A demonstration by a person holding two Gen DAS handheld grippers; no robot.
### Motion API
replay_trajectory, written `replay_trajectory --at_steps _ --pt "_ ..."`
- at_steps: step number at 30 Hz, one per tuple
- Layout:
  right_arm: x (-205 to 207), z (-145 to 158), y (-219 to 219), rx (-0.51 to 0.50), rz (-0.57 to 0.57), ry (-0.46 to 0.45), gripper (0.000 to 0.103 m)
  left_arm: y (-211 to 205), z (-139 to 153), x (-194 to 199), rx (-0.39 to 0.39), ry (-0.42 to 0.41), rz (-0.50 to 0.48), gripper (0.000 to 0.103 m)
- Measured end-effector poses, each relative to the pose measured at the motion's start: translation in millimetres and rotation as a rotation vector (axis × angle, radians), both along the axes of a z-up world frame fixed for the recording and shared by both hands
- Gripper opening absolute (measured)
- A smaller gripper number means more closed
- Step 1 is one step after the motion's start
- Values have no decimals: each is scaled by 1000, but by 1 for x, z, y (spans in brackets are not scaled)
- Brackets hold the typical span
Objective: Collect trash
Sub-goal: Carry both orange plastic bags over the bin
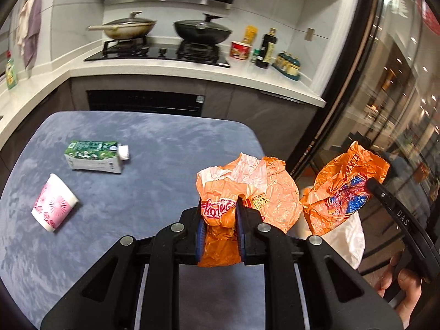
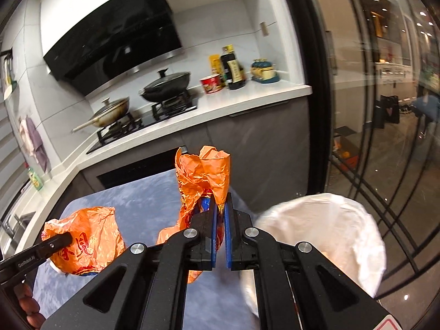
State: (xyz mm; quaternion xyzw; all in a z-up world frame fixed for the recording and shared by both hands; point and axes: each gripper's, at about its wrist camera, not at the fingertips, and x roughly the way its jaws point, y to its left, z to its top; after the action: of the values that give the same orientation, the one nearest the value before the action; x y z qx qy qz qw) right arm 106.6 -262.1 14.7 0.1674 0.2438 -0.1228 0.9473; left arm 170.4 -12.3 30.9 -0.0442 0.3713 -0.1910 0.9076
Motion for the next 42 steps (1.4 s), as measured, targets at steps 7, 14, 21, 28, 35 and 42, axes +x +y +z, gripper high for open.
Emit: replay_trajectory --at_steps 7,14,21,28,35,42 --pt "-38 -5 -37 21 -70 -7 5 -44 5 -25 26 -20 -82 17" --pt "-72 -10 -69 38 -126 -5 5 -87 5 -43 48 -29 -153 17" --pt "-93 -18 -95 56 -173 1 5 -123 0 -56 72 -28 -212 17" --pt "-107 -32 -118 85 -212 18 5 -154 -8 -64 104 -22 -260 17" --pt "-111 -40 -127 97 -224 29 5 -175 -16 -62 126 -13 -284 17" --pt "-111 -42 -130 103 -232 37 5 -192 -21 -60 133 0 -296 17"
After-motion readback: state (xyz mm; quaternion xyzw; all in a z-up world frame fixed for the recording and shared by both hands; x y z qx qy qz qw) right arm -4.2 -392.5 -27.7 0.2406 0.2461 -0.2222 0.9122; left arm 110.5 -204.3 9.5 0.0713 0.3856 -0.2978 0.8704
